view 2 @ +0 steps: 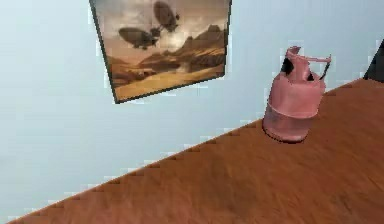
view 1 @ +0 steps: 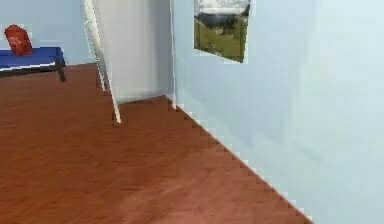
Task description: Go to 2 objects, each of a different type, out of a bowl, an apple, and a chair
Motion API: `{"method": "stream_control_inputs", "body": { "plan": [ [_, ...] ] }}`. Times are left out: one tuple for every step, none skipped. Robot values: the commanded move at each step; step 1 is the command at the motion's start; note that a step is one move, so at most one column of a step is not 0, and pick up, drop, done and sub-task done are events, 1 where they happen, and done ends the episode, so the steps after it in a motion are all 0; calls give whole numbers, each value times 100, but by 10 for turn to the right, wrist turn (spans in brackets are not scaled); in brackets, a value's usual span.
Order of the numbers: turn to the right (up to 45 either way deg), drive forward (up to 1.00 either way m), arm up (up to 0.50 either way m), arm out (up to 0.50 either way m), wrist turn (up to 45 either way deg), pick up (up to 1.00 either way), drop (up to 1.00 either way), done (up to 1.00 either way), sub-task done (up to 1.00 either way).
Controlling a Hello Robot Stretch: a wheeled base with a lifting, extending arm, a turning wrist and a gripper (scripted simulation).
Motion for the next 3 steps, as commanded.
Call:
{"method": "stream_control_inputs", "body": {
  "plan": [
    [210,0,0,0,0,0,0,0,0],
    [0,10,0,0,0,0,0,0,0],
    [450,0,0,0,0,0,0,0,0]
  ]
}}
